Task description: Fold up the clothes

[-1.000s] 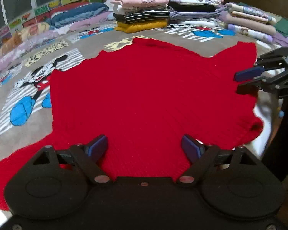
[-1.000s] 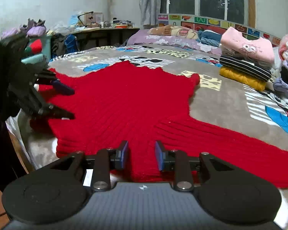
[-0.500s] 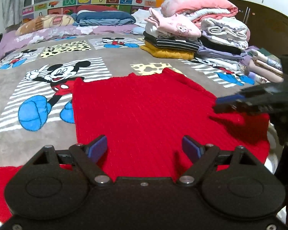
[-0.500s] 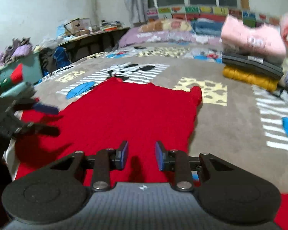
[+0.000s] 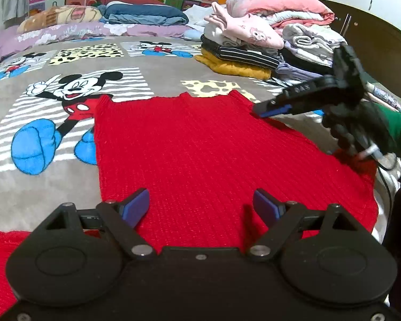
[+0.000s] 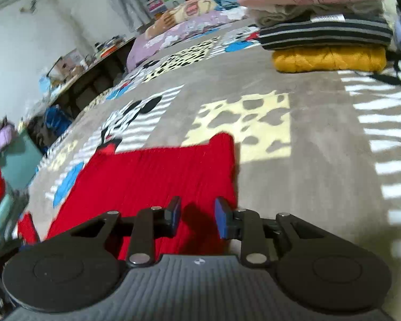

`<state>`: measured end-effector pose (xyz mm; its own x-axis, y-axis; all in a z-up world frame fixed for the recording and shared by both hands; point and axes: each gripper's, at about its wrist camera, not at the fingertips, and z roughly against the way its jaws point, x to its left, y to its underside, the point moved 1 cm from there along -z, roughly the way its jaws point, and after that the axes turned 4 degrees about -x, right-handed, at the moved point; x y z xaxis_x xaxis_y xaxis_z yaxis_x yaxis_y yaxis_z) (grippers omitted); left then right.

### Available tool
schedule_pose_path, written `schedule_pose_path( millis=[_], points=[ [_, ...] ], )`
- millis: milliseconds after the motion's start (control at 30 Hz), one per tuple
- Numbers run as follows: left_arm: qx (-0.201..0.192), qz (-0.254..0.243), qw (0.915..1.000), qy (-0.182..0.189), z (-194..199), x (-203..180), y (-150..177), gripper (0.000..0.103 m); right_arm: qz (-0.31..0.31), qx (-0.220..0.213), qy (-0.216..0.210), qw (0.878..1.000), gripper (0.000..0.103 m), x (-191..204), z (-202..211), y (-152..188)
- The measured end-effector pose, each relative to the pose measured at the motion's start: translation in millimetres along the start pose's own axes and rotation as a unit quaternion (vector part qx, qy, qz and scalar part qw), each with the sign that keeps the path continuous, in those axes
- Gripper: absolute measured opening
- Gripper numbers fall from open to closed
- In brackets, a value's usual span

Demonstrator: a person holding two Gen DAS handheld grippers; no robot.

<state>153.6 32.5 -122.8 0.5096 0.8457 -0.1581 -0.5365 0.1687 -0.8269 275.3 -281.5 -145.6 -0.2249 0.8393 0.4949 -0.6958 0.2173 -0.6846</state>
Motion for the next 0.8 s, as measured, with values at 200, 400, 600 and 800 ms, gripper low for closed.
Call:
schedule_pose_path(
  millis=[200,400,600,800],
  points=[
    [0.006,0.014,0.9999,0.007,-1.2,6.2,0.9,0.085,-0.045,-0.004,-0.007,0.999,0.025,-17.4,-22.5,-14.6],
    [0.013,0.015,0.9997,0.011,-2.6,7.5,2.5,0.085,-0.090,-0.020,-0.005,0.996,0.029,-28.8,-34.0,-36.5],
    [0.003,0.030,0.9993,0.020,3.4,15.2,2.8,0.085,-0.064,-0.023,0.043,0.997,0.026,-24.0,-40.4,-38.5],
    [-0.009,0.054,0.9982,0.025,12.0,22.9,2.9,0.085,-0.008,-0.093,0.018,0.996,0.026,10.4,-15.5,-42.7]
  ],
)
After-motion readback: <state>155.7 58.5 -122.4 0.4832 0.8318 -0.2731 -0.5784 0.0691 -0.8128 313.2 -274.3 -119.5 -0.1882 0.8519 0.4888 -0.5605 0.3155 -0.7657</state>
